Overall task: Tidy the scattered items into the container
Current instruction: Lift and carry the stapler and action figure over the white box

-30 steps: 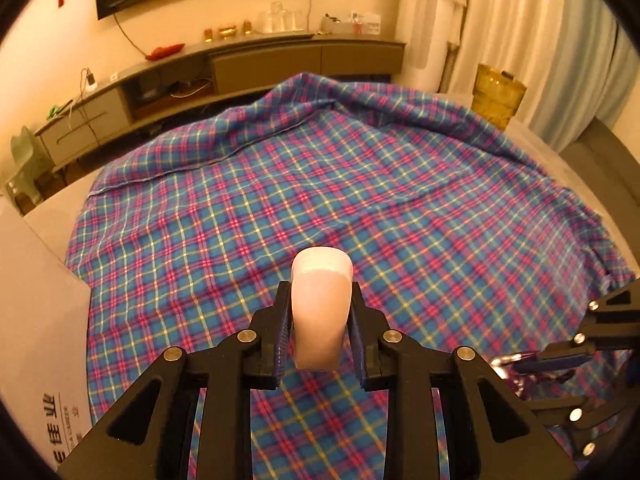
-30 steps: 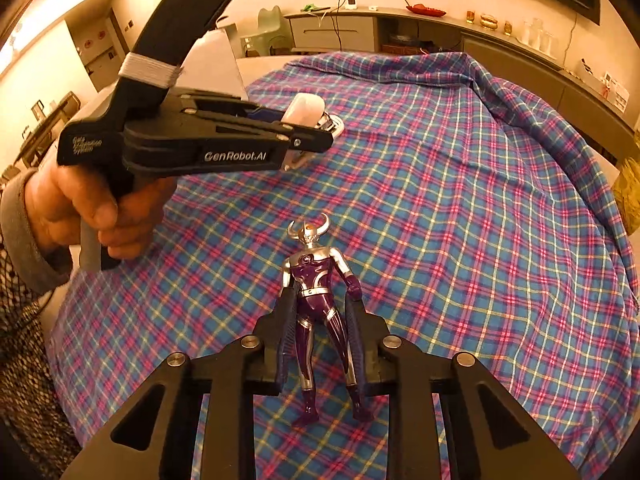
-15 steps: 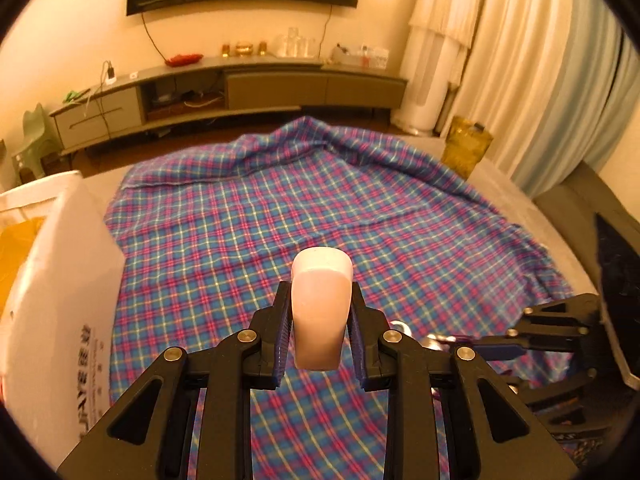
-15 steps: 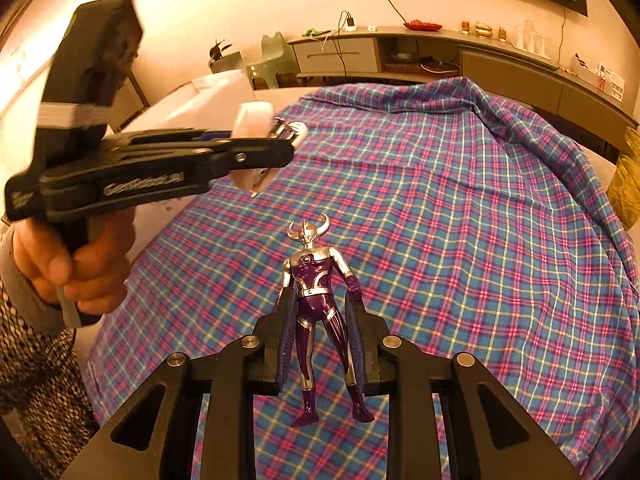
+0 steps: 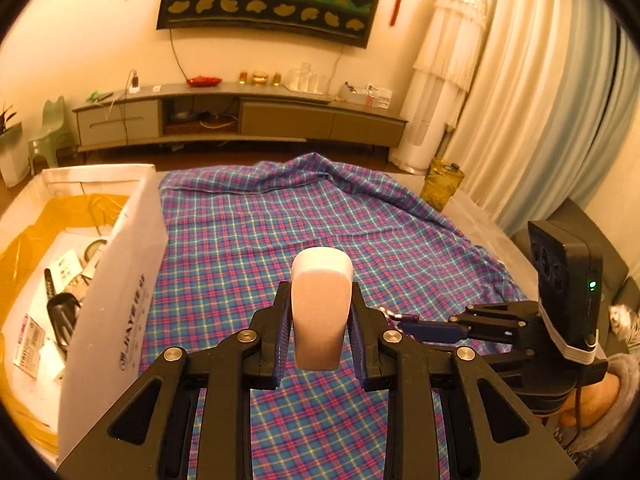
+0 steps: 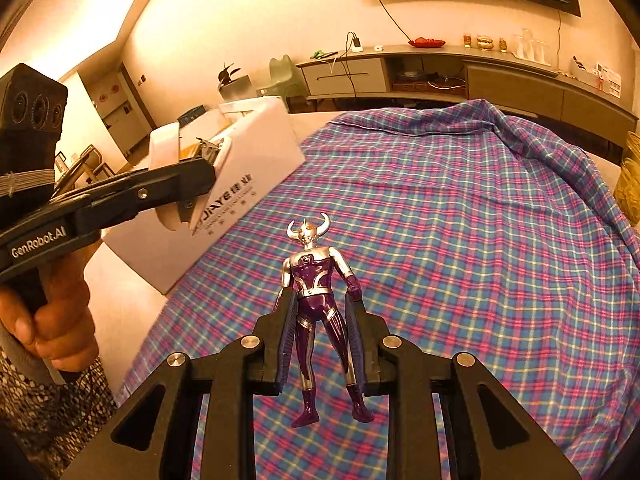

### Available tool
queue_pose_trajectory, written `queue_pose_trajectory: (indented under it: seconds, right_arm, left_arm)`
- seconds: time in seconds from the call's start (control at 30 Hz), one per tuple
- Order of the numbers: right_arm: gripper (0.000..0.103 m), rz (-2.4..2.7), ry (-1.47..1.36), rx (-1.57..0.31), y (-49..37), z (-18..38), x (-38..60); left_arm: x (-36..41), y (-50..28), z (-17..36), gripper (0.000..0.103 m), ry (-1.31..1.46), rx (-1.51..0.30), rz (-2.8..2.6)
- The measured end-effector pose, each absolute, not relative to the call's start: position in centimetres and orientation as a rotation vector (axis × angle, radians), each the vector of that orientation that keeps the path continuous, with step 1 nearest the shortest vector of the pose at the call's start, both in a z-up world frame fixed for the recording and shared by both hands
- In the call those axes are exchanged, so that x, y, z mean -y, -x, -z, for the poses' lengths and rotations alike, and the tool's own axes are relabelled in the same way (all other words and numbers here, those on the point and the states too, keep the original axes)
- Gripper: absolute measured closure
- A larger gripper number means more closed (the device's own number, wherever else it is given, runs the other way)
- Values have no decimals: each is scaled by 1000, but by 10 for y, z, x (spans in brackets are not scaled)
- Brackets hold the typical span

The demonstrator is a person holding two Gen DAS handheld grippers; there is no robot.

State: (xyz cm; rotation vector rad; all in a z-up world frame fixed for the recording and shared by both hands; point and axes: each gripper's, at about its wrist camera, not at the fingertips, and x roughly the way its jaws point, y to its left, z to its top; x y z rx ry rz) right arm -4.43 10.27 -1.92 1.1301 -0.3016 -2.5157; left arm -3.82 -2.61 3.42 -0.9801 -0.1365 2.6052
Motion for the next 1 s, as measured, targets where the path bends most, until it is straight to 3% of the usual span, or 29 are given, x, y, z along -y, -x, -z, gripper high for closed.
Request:
queue_pose_trajectory:
  seconds: [0.27, 0.63, 1.0]
  right_arm:
    - [77, 2547, -1062, 274, 33, -2, -68]
    - [77, 2504, -965, 354, 46, -44, -26]
    - [77, 2486, -934, 312, 69, -79, 4]
  left_arm:
    - [61, 25, -32, 76, 1003, 168, -2630]
    - [116, 17, -55, 76, 978, 386, -2693]
    - [175, 16, -71, 76, 925, 609, -2724]
